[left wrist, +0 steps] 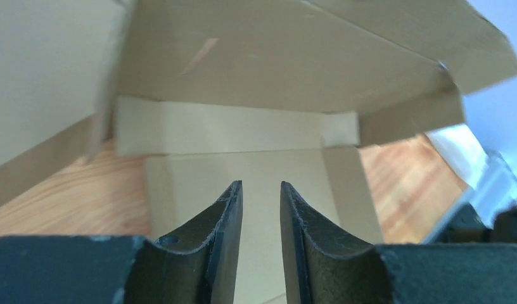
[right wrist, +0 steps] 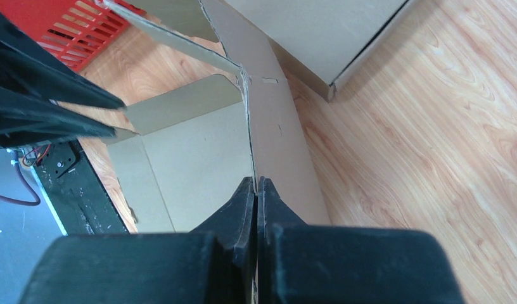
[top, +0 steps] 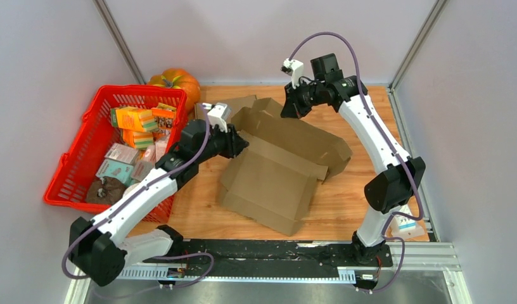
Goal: Fold the paper box
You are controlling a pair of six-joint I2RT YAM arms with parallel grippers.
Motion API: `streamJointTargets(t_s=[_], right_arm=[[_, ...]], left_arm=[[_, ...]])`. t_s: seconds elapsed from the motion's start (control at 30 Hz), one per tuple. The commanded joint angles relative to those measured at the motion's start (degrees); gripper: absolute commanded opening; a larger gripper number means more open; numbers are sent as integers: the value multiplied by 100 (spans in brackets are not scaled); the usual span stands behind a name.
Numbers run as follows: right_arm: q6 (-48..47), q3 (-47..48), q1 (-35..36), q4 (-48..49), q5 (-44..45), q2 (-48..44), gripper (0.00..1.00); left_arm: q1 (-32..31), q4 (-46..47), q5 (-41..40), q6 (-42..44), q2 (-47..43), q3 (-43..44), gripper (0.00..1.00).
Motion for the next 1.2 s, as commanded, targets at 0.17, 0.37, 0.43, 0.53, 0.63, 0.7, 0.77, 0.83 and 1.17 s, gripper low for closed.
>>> streamJointTargets(t_s=[0.17,0.37,0.43,0.53,0.63,0.7,0.77,0.83,1.17], right_arm=[[93,101,-271,-255,-168,59,0],[6,75,-465,-220,-335,174,0],[-38,57,-509,-193,-423,244,0],[-56,14,-597,-184,-502,305,0],[-91,-92,-615,-141,-537,271,0],[-100,-232,-615,-36,-537,218,0],[-117,-285,-624,-9,-546,218,0],[-117,-303,-624,-8,-563,226,0],[93,-373,-659,150,-459,226,0]], left_arm=[[-86,305,-1127,-520,409,-187,29],[-280,-4,-1864,-1143,1509,-20,7],[-288,-341,-2333,-1346,1886,112,6],[-279,-212,-2967,-1601,2265,-168,3],[-279,-105,-3038,-1611,2800,-152,0],[-271,-96,-3100,-1514,3100,-3,0],[-279,34,-2969,-1269,3268,51,0],[-280,490,-2671,-936,3112,-124,1],[-306,2409,-2250,-943,2997,-70,13]])
